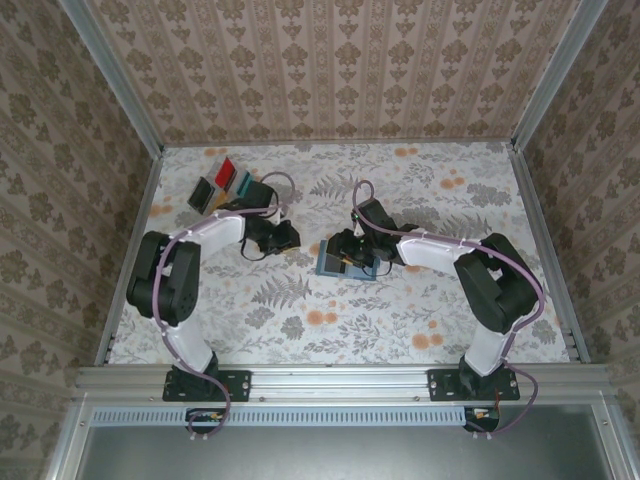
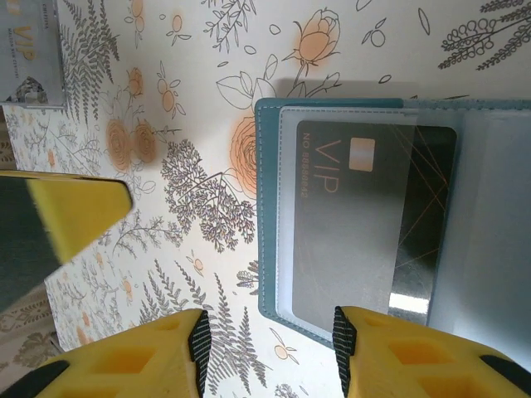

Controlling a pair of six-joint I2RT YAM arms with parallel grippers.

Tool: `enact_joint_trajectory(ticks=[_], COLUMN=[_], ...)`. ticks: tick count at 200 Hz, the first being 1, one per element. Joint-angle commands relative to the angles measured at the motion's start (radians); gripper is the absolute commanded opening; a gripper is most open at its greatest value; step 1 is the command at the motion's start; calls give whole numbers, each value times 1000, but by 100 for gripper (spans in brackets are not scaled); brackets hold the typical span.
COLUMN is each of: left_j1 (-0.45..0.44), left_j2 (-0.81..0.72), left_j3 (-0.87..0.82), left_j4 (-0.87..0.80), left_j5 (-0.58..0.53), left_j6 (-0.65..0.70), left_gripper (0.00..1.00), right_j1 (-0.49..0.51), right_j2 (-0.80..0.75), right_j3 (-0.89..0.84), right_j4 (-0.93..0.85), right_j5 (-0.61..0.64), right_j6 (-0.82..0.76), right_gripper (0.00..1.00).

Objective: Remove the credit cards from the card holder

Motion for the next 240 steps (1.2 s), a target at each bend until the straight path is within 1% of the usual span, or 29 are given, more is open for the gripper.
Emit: enact_joint_trajectory(ticks=[1, 31, 34, 43, 78, 93, 123, 138, 159, 180, 206, 240], left_j1=[-22, -51, -79, -99, -156, -170, -174, -174, -176, -176, -176, -175], left_j2=[-40, -15, -10, 6, 80, 103, 145, 167, 186, 193, 202, 215], left_j3=[-8, 24, 28, 40, 88, 96, 114, 118, 113, 110, 103, 74], left_j4=[3, 19, 20, 25, 32, 30, -1, -13, -8, -21, -54, -57], left_j5=[39, 58, 60, 64, 60, 51, 9, 9, 14, 9, -25, -54], left_j6=[17, 5, 3, -1, -18, -21, 2, 8, 5, 10, 15, 18], left_gripper=[18, 17, 17, 16, 13, 12, 11, 11, 11, 11, 10, 10], right_j1=[-7, -15, -16, -16, -16, -17, -17, -17, -17, -17, -17, -19], right_j2=[-18, -18, -17, -12, 6, 16, 46, 55, 65, 85, 104, 128], right_j3=[17, 14, 15, 14, 15, 26, 54, 59, 62, 79, 80, 80], right_j4=[-16, -86, -91, -102, -113, -134, -167, -167, -170, -201, -217, -225], right_j5=[39, 93, 96, 106, 118, 125, 116, 110, 112, 110, 114, 106], right_j6=[3, 7, 9, 17, 30, 30, 22, 20, 16, 2, -9, -15], right_gripper=[46, 42, 41, 39, 32, 32, 30, 27, 27, 25, 25, 24])
